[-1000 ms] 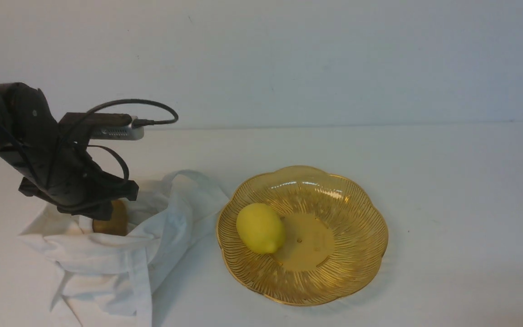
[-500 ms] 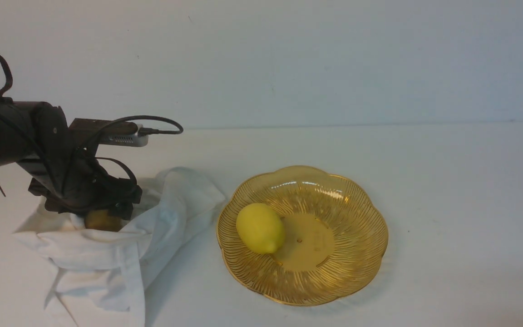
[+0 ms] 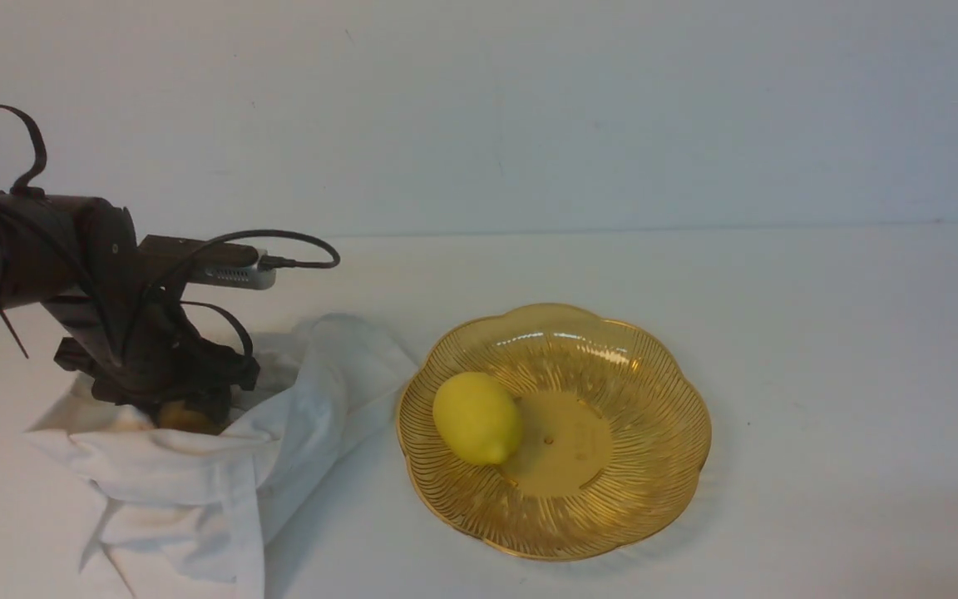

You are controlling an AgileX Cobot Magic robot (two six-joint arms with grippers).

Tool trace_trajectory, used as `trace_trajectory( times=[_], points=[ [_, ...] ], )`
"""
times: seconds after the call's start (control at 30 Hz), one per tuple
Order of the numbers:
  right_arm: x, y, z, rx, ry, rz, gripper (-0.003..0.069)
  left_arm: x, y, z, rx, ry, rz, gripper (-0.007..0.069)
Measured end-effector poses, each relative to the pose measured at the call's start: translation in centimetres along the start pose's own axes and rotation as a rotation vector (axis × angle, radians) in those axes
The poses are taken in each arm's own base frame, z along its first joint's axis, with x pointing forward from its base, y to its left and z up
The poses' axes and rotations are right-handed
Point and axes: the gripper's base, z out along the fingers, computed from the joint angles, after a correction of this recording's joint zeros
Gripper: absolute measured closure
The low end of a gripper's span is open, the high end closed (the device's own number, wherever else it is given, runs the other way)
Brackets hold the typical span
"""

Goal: Take the fruit out of the cloth bag on the white table and place them on a plate.
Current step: 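Reach into the cloth bag and grasp the kiwi with the left gripper, then move the kiwi from the bag and put it on the plate with the left gripper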

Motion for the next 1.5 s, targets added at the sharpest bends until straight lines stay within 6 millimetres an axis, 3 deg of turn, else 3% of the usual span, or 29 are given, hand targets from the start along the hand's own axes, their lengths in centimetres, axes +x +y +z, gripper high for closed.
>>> trace_trajectory(
  times=[0.17,0.37,0.43,0.47,0.5,0.57,0.7,0.83,0.9,1.07,1.23,1.5],
  points=[
    [0.0,0.0,0.0,0.0,0.0,0.0,0.0622,-0.3,0.1,-2.7,-0.001,-0.012,0.004,0.0219],
    [0.0,0.0,0.0,0.0,0.0,0.0,0.0622,-0.3,-0.2,-7.5,0.027,-0.066,-0.023,0.0219],
    [0.0,0.0,0.0,-0.002,0.0,0.005,0.0622,-0.2,-0.4,-8.1,0.044,-0.075,-0.026,0.0219],
    [0.0,0.0,0.0,-0.002,0.0,0.005,0.0622,-0.1,-1.3,-9.6,0.084,-0.114,-0.003,0.0219],
    [0.0,0.0,0.0,-0.002,0.0,0.005,0.0622,-0.1,-1.5,-9.6,0.089,-0.114,0.002,0.0219],
    [0.0,0.0,0.0,-0.002,0.0,0.005,0.0622,0.1,-3.7,-11.6,0.163,-0.169,0.061,0.0219],
    [0.0,0.0,0.0,-0.002,0.0,0.005,0.0622,0.9,-9.2,-13.3,0.335,-0.201,0.19,0.0219],
    [0.0,0.0,0.0,-0.002,0.0,0.005,0.0622,1.5,-13.2,-12.8,0.43,-0.172,0.266,0.0219],
    [0.0,0.0,0.0,-0.002,0.0,0.005,0.0622,1.7,-14.1,-12.5,0.442,-0.162,0.285,0.0219],
    [0.0,0.0,0.0,0.0,0.0,0.0,0.0622,2.5,-19.2,-9.3,0.469,-0.12,0.381,0.0219],
    [0.0,0.0,0.0,0.0,0.0,0.0,0.0622,2.9,-22.7,-6.9,0.48,-0.166,0.423,0.0219],
    [0.0,0.0,0.0,0.0,0.0,0.0,0.0622,3.2,-24.4,-4.4,0.475,-0.167,0.425,0.0193]
  ],
)
